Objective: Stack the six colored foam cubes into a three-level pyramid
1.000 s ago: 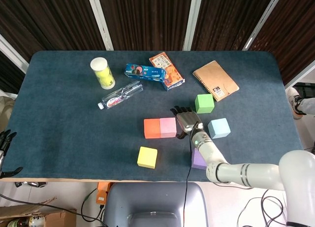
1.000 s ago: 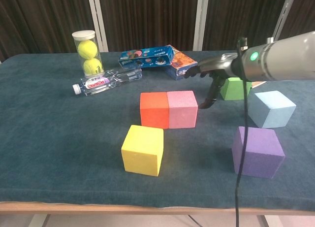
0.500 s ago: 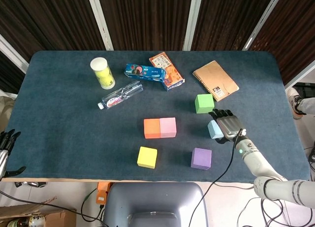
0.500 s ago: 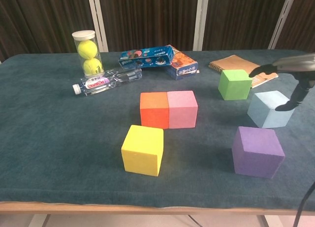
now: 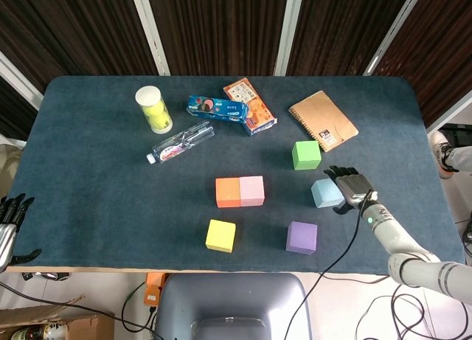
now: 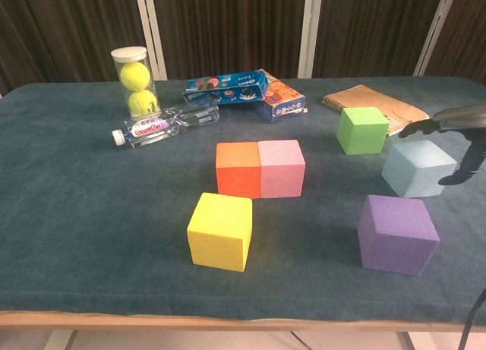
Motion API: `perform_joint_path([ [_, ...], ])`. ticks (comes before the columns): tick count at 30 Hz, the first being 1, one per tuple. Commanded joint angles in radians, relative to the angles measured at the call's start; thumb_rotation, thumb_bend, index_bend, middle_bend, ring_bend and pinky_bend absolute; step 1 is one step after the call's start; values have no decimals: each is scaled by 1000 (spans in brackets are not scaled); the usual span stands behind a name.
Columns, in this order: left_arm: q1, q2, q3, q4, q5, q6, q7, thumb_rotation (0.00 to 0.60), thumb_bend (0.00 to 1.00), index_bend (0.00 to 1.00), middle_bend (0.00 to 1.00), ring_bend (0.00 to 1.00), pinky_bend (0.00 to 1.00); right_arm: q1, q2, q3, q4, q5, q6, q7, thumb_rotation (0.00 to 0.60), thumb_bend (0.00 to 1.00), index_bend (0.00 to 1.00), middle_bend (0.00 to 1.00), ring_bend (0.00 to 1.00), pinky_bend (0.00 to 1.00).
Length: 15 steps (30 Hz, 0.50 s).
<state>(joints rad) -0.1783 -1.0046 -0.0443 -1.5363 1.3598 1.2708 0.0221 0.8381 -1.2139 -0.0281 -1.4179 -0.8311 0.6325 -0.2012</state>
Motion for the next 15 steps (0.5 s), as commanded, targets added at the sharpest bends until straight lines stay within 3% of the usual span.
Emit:
perform_joint_path([
  [1, 1, 1, 0, -2, -1, 2, 3, 585, 98, 76, 0, 0, 108, -1, -11, 11, 21, 2, -8, 10, 600, 189, 205, 0, 0, 0],
  [15, -4, 0, -3, -6, -14, -8, 20, 586, 98, 76, 0, 0, 108, -7, -31, 42, 75, 10, -35, 45, 600, 189, 384, 0, 0, 0],
])
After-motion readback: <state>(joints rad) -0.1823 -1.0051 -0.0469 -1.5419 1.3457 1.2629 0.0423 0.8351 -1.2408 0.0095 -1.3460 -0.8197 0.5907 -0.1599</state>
